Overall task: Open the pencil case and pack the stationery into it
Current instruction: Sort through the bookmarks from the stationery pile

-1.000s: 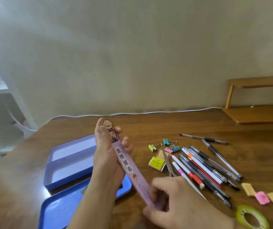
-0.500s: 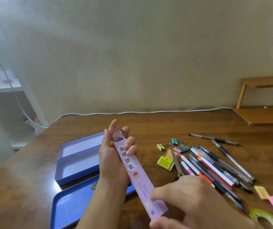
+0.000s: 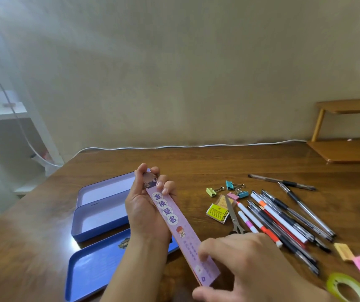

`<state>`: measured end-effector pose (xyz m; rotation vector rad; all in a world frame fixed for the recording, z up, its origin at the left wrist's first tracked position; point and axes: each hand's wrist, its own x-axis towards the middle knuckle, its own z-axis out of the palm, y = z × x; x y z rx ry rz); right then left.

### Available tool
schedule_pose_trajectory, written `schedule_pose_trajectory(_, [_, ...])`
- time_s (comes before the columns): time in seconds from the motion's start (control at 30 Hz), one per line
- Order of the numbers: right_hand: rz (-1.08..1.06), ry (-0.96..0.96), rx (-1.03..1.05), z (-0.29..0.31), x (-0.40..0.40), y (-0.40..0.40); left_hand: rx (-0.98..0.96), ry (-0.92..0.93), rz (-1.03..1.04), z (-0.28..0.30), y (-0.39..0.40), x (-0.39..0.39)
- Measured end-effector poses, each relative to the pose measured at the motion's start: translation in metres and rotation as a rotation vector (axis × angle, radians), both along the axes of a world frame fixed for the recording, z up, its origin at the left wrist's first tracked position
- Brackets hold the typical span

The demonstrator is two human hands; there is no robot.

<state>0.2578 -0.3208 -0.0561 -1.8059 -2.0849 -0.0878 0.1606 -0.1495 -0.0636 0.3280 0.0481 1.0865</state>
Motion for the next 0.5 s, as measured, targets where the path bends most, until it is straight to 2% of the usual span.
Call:
schedule_pose_trajectory(0.13, [-0.016, 0.042, 0.037, -0.010, 0.000, 0.005, 0.034, 0.107, 0.061, -0.001, -0.001, 0.002])
schedule_pose_trajectory(0.2, [0.000, 0.006, 0.120, -0.013, 0.002, 0.005, 0.038, 0.136, 0.056, -0.002, -0.001, 0.002])
schedule_pose_trajectory(0.3, [0.021, 0.003, 0.120, -0.015, 0.001, 0.006, 0.058, 0.169, 0.070, -0.001, 0.002, 0.002])
schedule_pose_trajectory(0.5, [-0.124, 0.031, 0.139, -0.011, 0.002, 0.003, 0.010, 0.181, 0.070, -0.001, 0.011, -0.003])
